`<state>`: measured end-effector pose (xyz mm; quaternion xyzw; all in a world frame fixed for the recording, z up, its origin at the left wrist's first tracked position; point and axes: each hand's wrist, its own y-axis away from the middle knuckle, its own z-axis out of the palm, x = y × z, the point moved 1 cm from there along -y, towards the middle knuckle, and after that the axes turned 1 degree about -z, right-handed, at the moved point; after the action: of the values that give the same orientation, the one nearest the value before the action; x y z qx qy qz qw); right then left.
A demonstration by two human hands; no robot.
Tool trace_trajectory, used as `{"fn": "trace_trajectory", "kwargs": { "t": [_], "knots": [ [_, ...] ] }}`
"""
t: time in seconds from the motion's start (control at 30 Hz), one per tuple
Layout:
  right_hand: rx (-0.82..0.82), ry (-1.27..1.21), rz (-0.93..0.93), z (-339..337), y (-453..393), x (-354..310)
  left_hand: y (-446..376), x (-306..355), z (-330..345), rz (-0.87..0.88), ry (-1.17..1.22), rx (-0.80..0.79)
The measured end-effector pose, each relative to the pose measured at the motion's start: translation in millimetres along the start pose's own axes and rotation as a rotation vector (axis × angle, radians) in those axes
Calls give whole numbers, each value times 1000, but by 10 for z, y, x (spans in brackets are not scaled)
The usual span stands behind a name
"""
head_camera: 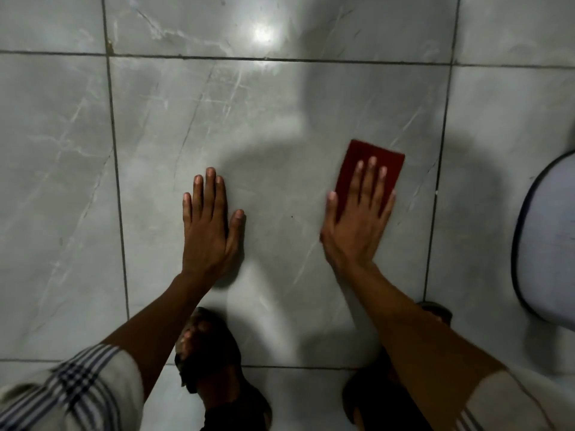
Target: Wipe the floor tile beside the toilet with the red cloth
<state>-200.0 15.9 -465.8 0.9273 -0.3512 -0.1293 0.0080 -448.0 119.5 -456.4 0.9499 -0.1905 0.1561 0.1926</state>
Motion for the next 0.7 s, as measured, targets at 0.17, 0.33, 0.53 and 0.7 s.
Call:
{"fn": "trace_trajectory", "kwargs": {
  "t": [0.17,0.33,0.53,0.7],
  "knots": [
    [-31,-27,-248,139,-12,-701,9,33,6,-13,31,32],
    [-94,10,-502,201,694,-605,-1,-25,-88,2,51,-21],
    [-94,-107,-549,17,649,-123,-21,-69,-186,-4,49,-95],
    [-43,-182,-430,-122,180,144,-2,-19,-150,-7,26,-70]
  ]
}}
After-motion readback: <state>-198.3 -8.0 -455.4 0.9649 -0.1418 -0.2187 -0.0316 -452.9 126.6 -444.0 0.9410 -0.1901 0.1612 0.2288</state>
